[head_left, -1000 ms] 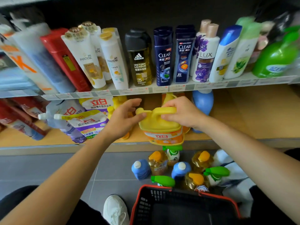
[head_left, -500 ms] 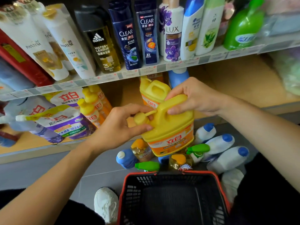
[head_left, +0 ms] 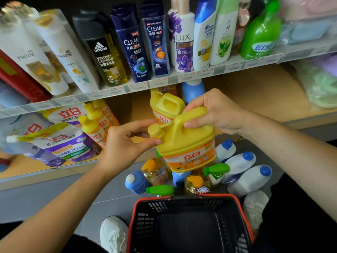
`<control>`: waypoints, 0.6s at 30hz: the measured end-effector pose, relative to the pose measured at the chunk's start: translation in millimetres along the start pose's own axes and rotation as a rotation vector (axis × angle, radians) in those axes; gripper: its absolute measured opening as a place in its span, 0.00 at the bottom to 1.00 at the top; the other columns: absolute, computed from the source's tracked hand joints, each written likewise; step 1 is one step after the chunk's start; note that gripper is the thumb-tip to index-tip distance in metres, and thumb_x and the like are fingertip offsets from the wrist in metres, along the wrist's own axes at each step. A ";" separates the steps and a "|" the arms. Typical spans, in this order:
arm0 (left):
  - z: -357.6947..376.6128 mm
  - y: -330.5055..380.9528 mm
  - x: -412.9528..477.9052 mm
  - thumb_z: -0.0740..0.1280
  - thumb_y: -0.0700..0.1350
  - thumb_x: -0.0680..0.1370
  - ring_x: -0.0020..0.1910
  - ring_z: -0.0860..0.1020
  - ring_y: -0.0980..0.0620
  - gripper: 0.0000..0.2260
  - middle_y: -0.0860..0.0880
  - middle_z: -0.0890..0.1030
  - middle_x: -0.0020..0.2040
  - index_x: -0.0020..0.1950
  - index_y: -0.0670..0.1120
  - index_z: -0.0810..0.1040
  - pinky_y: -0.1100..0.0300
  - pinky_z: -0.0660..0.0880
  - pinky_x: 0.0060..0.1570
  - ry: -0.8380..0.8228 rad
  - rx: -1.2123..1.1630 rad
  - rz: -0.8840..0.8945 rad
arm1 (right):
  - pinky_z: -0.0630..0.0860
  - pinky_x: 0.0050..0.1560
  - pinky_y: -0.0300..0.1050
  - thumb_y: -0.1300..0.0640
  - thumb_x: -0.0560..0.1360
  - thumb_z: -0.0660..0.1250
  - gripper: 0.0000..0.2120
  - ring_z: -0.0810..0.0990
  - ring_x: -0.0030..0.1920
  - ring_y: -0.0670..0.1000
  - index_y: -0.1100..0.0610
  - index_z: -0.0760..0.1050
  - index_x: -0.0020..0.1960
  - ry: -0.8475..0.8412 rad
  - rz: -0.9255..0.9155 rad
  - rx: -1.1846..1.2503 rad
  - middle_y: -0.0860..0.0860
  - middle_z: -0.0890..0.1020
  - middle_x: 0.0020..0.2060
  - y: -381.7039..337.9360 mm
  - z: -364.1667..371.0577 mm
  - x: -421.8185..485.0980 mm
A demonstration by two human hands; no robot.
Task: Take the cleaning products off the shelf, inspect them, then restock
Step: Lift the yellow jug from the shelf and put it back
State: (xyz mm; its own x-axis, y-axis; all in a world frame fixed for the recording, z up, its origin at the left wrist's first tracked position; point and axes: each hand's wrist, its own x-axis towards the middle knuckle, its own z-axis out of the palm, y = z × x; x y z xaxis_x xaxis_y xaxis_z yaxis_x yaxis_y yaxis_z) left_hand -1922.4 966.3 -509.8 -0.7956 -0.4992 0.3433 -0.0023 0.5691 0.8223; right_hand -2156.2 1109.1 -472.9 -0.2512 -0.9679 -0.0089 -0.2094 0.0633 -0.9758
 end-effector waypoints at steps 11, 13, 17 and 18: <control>10.8 -4.0 7.0 0.76 0.50 0.73 0.51 0.82 0.51 0.15 0.56 0.85 0.51 0.58 0.54 0.81 0.53 0.81 0.51 0.160 0.054 -0.013 | 0.83 0.45 0.41 0.59 0.61 0.80 0.12 0.85 0.42 0.46 0.56 0.85 0.44 0.166 -0.034 0.019 0.52 0.87 0.40 -1.6 8.3 -4.5; 7.4 -3.6 8.5 0.75 0.48 0.76 0.56 0.82 0.49 0.15 0.53 0.85 0.55 0.61 0.51 0.80 0.46 0.81 0.55 0.094 -0.022 -0.036 | 0.83 0.45 0.42 0.58 0.60 0.79 0.14 0.86 0.42 0.49 0.57 0.85 0.45 0.118 -0.008 0.109 0.53 0.87 0.40 -2.3 1.8 -2.5; 4.9 7.3 11.9 0.71 0.50 0.79 0.61 0.81 0.48 0.19 0.47 0.84 0.59 0.68 0.47 0.76 0.55 0.80 0.55 -0.083 -0.385 -0.144 | 0.83 0.45 0.45 0.61 0.62 0.76 0.16 0.86 0.44 0.52 0.62 0.83 0.49 -0.012 0.038 0.233 0.55 0.87 0.42 -6.6 -5.5 0.4; 4.6 10.4 13.2 0.70 0.52 0.79 0.61 0.81 0.49 0.20 0.47 0.84 0.58 0.68 0.46 0.76 0.58 0.79 0.55 -0.103 -0.442 -0.160 | 0.83 0.45 0.45 0.62 0.62 0.76 0.16 0.86 0.44 0.52 0.63 0.83 0.50 -0.029 0.044 0.249 0.55 0.87 0.43 -7.8 -5.8 0.8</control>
State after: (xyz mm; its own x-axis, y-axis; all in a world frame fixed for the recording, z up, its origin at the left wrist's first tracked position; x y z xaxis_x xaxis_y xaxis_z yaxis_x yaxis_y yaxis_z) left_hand -1935.7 968.7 -498.8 -0.8621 -0.4779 0.1686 0.1106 0.1471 0.9829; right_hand -2160.2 1109.3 -464.1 -0.2272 -0.9723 -0.0557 0.0410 0.0476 -0.9980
